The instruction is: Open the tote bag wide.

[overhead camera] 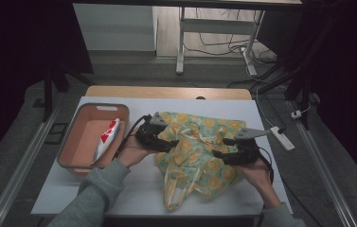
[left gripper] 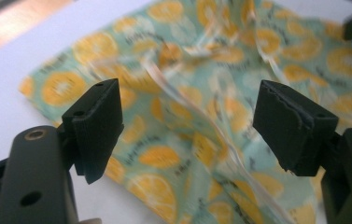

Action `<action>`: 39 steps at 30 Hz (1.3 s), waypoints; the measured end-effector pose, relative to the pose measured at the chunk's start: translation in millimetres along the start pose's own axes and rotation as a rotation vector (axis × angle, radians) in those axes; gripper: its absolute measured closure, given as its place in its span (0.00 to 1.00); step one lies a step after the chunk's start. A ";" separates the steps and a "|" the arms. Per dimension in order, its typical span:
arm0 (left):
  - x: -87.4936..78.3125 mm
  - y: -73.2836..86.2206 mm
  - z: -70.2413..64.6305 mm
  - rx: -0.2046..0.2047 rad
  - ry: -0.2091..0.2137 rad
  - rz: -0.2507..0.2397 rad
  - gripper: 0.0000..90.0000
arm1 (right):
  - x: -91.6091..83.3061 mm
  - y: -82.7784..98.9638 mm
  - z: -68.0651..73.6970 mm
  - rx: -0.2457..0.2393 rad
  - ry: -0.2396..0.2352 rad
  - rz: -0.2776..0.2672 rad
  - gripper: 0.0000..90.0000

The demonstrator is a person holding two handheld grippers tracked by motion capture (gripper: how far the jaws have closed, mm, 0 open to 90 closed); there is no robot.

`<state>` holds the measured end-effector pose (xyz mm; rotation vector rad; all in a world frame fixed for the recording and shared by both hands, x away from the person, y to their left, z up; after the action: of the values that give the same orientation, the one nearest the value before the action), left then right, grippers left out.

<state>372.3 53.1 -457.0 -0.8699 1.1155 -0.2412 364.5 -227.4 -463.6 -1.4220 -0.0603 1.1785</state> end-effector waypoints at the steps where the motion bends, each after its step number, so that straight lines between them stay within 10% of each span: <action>1: 0.0 0.0 0.0 0.000 0.000 0.000 0.28 | 0.0 0.0 0.0 0.000 0.000 0.000 0.36; 5: 19.9 -4.1 -11.3 0.079 0.032 0.036 0.37 | 31.0 14.9 41.9 -0.098 -0.105 0.145 0.37; 12: 55.5 -25.3 -21.6 0.156 0.113 0.074 0.46 | 62.3 41.8 63.1 -0.115 -0.186 0.261 0.37; 21: 63.2 -35.6 -29.8 0.204 0.147 0.096 0.48 | 70.7 63.3 83.1 -0.181 -0.129 0.280 0.48; 27: 48.7 -45.4 -25.5 0.200 0.156 0.082 0.48 | 80.5 70.3 81.8 -0.179 -0.095 0.264 0.85; 39: 109.0 -31.1 -24.0 0.199 0.217 0.272 0.51 | 66.5 79.9 105.8 -0.286 -0.077 0.204 0.99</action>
<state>408.6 -41.6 -513.0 -0.5166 1.3723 -0.2192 280.5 -130.7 -538.5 -1.6626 -0.1452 1.4359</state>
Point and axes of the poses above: each handheld gripper's, and its own axes: x roughly forward along the jaws, y roughly out of its underside, z roughly to its left, the point moved 3 cm from there along x, roughly forward along the jaws, and after that the axes turned 15 degrees about x, right-handed, at the moved point
